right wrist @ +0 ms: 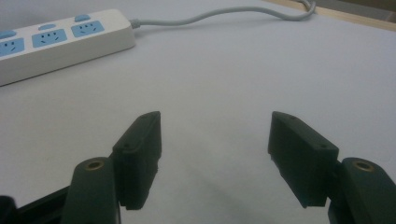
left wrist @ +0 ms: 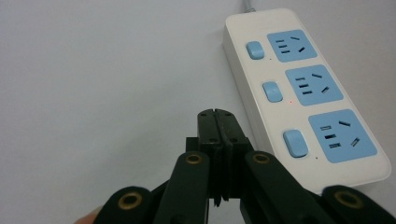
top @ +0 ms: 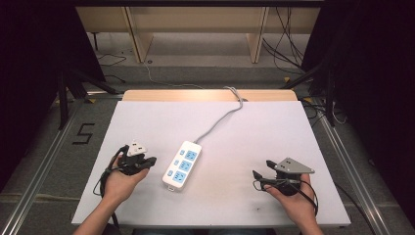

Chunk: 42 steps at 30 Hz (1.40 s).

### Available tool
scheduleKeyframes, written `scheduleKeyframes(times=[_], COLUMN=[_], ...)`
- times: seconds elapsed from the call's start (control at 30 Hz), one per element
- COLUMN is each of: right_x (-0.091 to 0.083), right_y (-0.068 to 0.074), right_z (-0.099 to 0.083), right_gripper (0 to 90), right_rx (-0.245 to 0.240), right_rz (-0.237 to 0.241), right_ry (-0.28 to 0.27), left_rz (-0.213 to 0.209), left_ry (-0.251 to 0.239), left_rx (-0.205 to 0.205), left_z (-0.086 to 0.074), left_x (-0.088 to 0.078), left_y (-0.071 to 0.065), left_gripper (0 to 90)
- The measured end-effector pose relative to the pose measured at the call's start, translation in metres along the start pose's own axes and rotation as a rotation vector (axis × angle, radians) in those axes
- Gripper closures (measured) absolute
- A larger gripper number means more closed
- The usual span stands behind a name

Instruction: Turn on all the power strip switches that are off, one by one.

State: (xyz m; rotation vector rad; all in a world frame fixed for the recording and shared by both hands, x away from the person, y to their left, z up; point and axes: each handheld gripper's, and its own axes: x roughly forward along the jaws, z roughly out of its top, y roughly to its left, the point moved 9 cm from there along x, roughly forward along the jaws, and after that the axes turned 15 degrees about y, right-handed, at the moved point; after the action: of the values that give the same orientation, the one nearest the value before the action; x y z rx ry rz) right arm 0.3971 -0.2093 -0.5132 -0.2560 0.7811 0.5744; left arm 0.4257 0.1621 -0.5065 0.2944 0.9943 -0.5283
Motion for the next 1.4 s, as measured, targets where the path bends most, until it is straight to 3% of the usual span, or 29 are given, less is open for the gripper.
scheduleKeyframes(times=[0.57, 0.83, 1.4], right_x=[0.000, 0.000, 0.001], right_y=[-0.001, -0.002, -0.001], right_z=[-0.002, -0.002, -0.002], right_gripper=[35.5, 35.5, 35.5], right_rx=[0.001, 0.004, 0.008], right_rz=[-0.008, -0.009, -0.001], right_ry=[0.006, 0.006, 0.005], left_rz=[-0.013, -0.037, -0.046], left_ry=[0.054, 0.072, 0.111], left_rx=[0.051, 0.051, 0.067], left_z=[0.030, 0.042, 0.071], left_x=[0.007, 0.013, 0.033], left_y=[-0.015, -0.020, -0.030], left_gripper=[89.5, 89.5, 89.6])
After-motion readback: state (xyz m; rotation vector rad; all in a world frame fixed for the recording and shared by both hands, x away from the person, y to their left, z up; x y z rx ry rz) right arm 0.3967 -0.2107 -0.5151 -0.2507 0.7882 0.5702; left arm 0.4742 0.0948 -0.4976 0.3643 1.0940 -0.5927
